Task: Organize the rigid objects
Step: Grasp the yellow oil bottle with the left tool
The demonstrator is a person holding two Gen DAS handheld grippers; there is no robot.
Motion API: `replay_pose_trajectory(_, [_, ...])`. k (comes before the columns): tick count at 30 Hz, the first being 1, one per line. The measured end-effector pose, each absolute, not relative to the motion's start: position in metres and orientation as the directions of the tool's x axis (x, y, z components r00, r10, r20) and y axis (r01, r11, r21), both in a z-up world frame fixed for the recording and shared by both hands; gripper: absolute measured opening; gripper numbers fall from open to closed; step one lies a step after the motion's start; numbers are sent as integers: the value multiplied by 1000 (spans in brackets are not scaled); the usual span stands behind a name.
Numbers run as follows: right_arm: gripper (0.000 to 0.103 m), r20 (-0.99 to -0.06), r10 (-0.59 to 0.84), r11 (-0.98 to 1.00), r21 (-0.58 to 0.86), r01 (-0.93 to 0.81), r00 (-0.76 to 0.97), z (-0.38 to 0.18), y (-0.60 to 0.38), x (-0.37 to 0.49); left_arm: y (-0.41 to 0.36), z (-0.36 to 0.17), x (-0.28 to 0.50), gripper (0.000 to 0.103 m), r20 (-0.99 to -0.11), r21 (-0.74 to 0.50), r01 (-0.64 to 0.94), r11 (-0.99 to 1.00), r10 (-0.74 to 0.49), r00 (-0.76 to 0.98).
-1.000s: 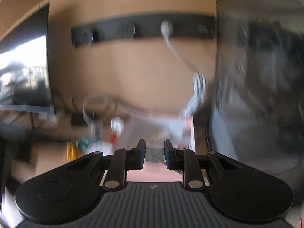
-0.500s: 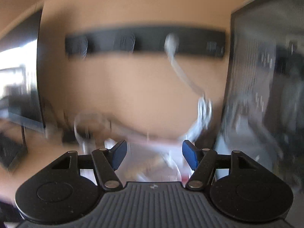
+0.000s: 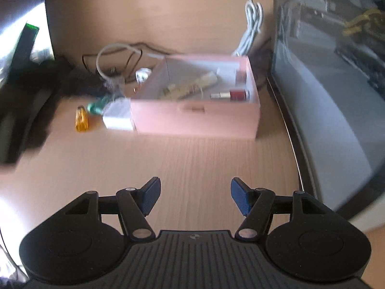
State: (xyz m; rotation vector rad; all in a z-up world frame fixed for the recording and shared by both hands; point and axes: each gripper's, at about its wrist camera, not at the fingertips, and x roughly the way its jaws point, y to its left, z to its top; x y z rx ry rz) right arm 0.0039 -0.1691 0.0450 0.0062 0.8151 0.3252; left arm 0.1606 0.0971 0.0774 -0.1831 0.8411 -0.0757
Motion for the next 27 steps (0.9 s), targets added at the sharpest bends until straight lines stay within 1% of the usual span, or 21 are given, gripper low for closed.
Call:
replay_pose_trajectory(4, [65, -740, 237, 954, 55, -295, 629, 37, -172, -18, 89, 56, 196, 25, -779, -119, 15, 993, -103, 619])
replay_pose_trajectory(6, [65, -746, 210, 955, 18, -295, 633, 36, -177, -25, 87, 45, 201, 22, -807, -116, 49, 992, -123, 577])
replay_pose_trajectory(11, [65, -773, 183, 971, 45, -235, 608, 30, -197, -21, 99, 35, 171, 21, -820, -174, 89, 981, -194, 538])
replay_pose_trajectory(14, [65, -775, 207, 969, 80, -232, 598, 29, -200, -12, 107, 37, 136, 21, -824, -184, 71, 980, -194, 533])
replay_pose_trajectory(19, [65, -753, 276, 941, 86, -327, 597, 32, -176, 3, 133, 44, 78, 21, -810, -233, -35, 972, -174, 560])
replay_pose_trajectory(23, [65, -740, 346, 898, 85, -431, 576, 33, -145, 16, 161, 49, 43, 22, -805, -289, -103, 952, -184, 564])
replay_pose_trajectory(25, [65, -739, 376, 873, 81, -480, 559, 31, -128, 22, 177, 55, 34, 22, -793, -285, -172, 943, -130, 596])
replay_pose_trajectory(27, [65, -752, 389, 855, 79, -513, 532, 32, -109, 26, 193, 65, 28, 22, -761, -269, -225, 936, -63, 646])
